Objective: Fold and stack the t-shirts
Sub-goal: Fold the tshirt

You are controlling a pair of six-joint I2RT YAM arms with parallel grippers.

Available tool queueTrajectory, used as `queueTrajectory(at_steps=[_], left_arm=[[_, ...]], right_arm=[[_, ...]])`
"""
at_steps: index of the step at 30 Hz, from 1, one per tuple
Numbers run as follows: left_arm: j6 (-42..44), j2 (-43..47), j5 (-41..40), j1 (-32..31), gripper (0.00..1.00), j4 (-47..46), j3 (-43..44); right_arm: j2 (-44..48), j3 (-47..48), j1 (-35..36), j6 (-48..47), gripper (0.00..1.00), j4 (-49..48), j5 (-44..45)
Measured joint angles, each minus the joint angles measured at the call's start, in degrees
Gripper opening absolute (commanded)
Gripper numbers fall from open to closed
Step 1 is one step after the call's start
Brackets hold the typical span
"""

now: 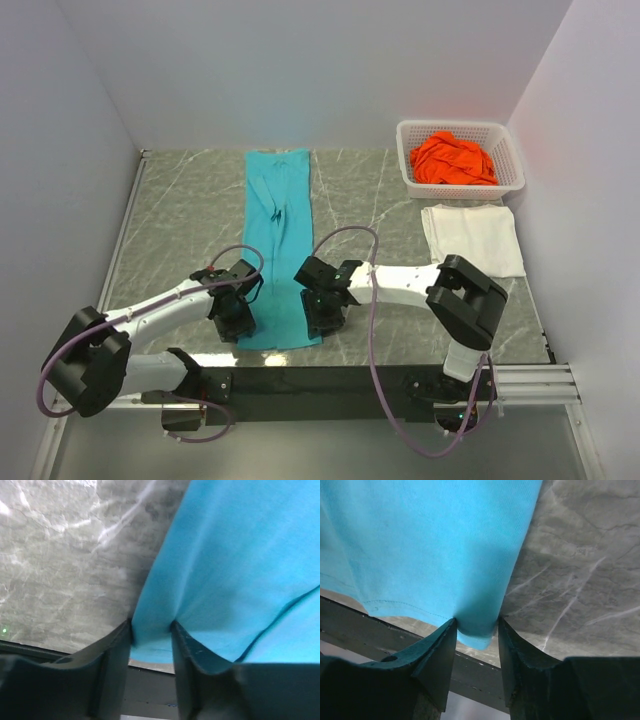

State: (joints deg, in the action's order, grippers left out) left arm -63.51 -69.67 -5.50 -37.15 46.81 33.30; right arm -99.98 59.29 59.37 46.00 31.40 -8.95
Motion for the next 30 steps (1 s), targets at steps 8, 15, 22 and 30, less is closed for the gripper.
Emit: queueTrajectory(at_steps=[8, 15, 22, 30], left_arm=[[-1.86, -0.15, 0.68, -2.14, 0.05, 0.02, 0.09], [-3.41, 1.29, 2.82, -3.69, 0.01, 0.68, 0.09], [-4.85, 4.57, 6.34, -6.25, 0.01, 1.14, 0.15], [-3.58, 1.84, 6.08, -4.35, 0.01, 2.14, 4.55]], right_arm=[[-1.16, 0.81, -0.02, -0.61, 0.01, 1.09, -0.72], [0.15, 0.81, -0.15, -2.21, 0.00, 4.31, 0.17], [4.24, 0.72, -0.17, -3.82, 0.00, 6.93, -0.83], [4.68, 4.33, -3.06, -6.14, 0.00, 9.68, -1.01]])
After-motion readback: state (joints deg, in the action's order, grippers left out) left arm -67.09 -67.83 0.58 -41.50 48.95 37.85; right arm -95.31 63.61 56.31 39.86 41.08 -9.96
